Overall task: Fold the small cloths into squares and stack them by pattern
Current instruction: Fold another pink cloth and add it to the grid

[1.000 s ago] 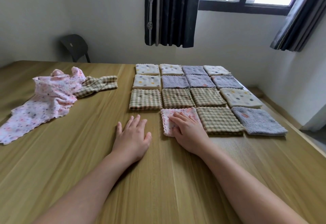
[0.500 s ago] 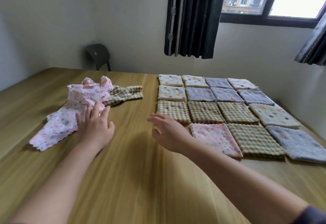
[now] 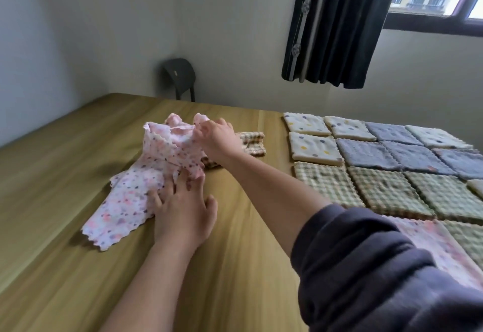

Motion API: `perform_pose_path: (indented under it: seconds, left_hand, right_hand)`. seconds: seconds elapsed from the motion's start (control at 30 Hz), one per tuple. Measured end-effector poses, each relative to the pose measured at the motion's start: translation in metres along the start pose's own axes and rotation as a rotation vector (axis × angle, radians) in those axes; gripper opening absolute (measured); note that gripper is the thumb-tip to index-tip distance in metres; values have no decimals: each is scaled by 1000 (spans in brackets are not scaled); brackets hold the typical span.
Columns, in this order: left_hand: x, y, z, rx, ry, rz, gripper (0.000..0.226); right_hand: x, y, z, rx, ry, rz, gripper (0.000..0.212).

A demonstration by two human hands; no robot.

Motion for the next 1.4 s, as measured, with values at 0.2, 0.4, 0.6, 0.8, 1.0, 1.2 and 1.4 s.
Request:
perform_pose_path:
  seconds: [0.2, 0.4, 0.6, 0.8, 1.0, 1.2, 1.4]
  left_hand:
    - [-2, 4, -2, 50, -23, 32, 57]
    - [-4, 2, -11, 46, -34, 104, 58]
    - [4, -10, -14, -20, -139, 102, 47]
    - [16, -30, 16, 91, -17, 239, 35]
    - [76, -76, 147, 825, 353, 341, 55]
    - [99, -74, 195, 758, 353, 228, 29]
    - [105, -98, 184, 1329, 360, -111, 38]
  right_hand:
    - [-25, 5, -14, -142, 67, 88, 19]
    - [-3, -67, -28, -624, 48, 197, 19]
    - [55, -167, 2, -726, 4, 292, 13]
    - [128, -220, 59, -671, 32, 276, 14]
    - [207, -237, 112, -685, 107, 225, 17]
    - [254, -264, 148, -730, 165, 255, 20]
    - [279, -291, 186, -832, 295, 177, 27]
Point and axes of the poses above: each hand's wrist, its own x-axis away from the middle knuckle, its own y-axis out of the palm, z = x × y, the point moved 7 cm from there along -x, towards the middle knuckle, and after that the axes turned 12 degrees about y, right-handed, at the moved point
